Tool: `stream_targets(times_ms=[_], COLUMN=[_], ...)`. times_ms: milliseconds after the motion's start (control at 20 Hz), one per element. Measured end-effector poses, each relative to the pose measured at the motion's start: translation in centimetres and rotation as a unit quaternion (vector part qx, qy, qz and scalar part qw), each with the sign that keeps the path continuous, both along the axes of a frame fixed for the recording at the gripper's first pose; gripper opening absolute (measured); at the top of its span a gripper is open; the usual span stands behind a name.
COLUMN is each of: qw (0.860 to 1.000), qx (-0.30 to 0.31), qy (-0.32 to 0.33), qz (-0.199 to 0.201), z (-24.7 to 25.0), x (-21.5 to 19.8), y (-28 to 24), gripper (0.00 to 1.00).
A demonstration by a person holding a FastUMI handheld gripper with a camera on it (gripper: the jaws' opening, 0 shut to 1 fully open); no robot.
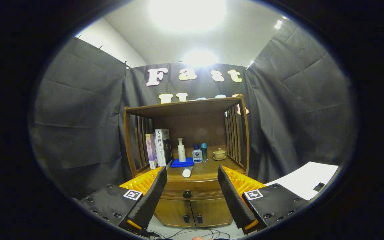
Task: Pull open the drawer, take out the items inside it, and place them on the countertop above the cabinet.
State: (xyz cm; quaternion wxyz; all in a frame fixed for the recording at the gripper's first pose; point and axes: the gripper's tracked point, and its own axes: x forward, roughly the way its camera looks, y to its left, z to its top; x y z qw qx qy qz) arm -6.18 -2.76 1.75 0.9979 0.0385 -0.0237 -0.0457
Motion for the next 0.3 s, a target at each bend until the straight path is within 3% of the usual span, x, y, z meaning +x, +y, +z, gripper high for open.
stream_targets(times_ms=[300], qw=[1.000], qx=[0.004], qy=[0.014], qz=[-0.025], z=[-1.4], x=[-0.1], y=[-2.5], gripper=[0.97])
